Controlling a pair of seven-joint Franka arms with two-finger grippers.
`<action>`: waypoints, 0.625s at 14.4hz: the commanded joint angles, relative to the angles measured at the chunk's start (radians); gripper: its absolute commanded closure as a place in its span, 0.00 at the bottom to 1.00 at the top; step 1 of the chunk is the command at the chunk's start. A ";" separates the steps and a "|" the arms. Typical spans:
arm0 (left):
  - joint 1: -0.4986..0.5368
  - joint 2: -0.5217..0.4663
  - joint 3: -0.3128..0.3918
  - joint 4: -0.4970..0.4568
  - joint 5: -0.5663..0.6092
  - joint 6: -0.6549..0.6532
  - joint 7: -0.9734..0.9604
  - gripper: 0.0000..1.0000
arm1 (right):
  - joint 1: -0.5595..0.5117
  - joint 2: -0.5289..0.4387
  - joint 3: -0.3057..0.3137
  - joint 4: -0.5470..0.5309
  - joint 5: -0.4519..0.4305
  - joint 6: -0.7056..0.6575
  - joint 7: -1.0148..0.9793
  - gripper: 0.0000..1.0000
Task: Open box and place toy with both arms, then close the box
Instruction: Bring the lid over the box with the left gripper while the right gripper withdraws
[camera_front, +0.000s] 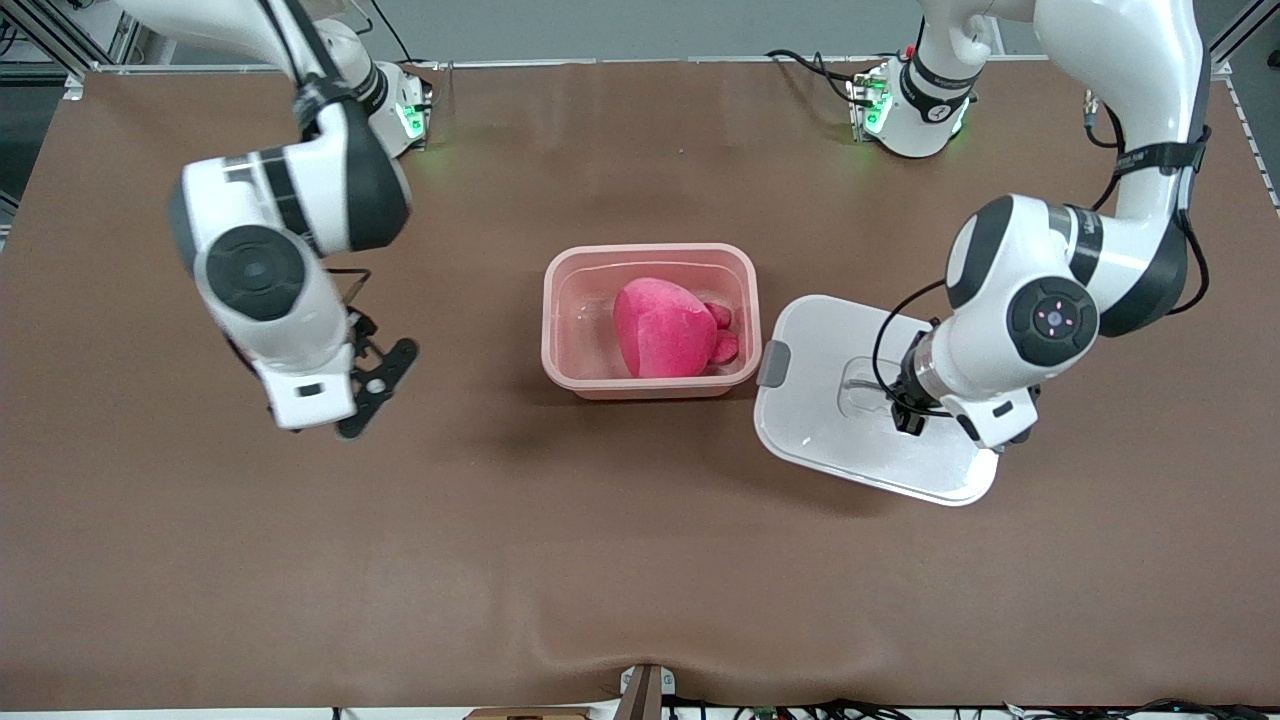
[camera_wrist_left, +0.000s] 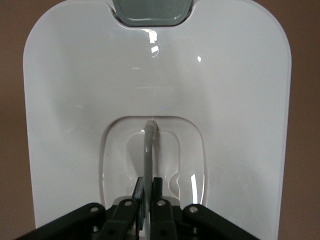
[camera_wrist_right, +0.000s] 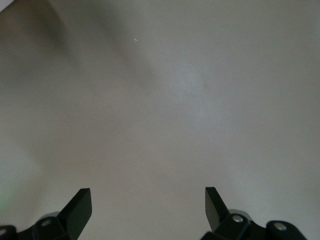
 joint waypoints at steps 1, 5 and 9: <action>-0.003 -0.032 -0.044 0.003 0.008 -0.018 -0.101 1.00 | -0.095 -0.098 0.022 -0.088 0.099 -0.007 0.030 0.00; -0.014 -0.026 -0.105 0.044 0.007 -0.032 -0.251 1.00 | -0.201 -0.167 0.020 -0.152 0.139 -0.015 0.099 0.00; -0.031 -0.017 -0.145 0.055 0.010 -0.032 -0.369 1.00 | -0.245 -0.245 0.020 -0.201 0.139 -0.017 0.238 0.00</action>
